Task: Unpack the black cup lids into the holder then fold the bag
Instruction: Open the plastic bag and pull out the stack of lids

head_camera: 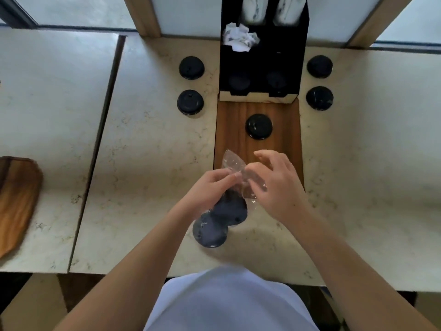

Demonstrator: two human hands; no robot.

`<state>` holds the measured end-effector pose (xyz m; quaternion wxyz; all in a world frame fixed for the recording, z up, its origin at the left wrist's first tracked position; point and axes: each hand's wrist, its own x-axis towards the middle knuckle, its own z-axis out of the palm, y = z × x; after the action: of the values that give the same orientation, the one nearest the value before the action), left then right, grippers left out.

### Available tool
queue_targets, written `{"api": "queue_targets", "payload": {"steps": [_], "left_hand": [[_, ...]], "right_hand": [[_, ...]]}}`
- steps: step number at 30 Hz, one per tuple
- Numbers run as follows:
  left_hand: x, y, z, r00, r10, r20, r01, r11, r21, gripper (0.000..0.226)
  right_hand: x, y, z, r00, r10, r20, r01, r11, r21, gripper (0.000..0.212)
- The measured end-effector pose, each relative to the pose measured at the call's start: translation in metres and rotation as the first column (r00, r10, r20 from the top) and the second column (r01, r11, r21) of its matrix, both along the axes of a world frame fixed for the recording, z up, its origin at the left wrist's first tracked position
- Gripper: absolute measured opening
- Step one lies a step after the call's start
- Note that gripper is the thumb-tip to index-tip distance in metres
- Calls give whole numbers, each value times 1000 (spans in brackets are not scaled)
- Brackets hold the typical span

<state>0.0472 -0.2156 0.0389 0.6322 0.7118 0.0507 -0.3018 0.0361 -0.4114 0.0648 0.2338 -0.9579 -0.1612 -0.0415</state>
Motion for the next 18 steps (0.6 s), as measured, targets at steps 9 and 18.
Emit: {"api": "queue_targets", "payload": {"steps": [9, 18], "left_hand": [[2, -20, 4, 986, 164, 36, -164, 986, -10, 16], [-4, -28, 9, 972, 226, 67, -222, 973, -66, 26]], "right_hand": [[7, -15, 2, 996, 44, 78, -41, 998, -51, 16], [12, -10, 0, 999, 52, 16, -52, 999, -16, 15]]}}
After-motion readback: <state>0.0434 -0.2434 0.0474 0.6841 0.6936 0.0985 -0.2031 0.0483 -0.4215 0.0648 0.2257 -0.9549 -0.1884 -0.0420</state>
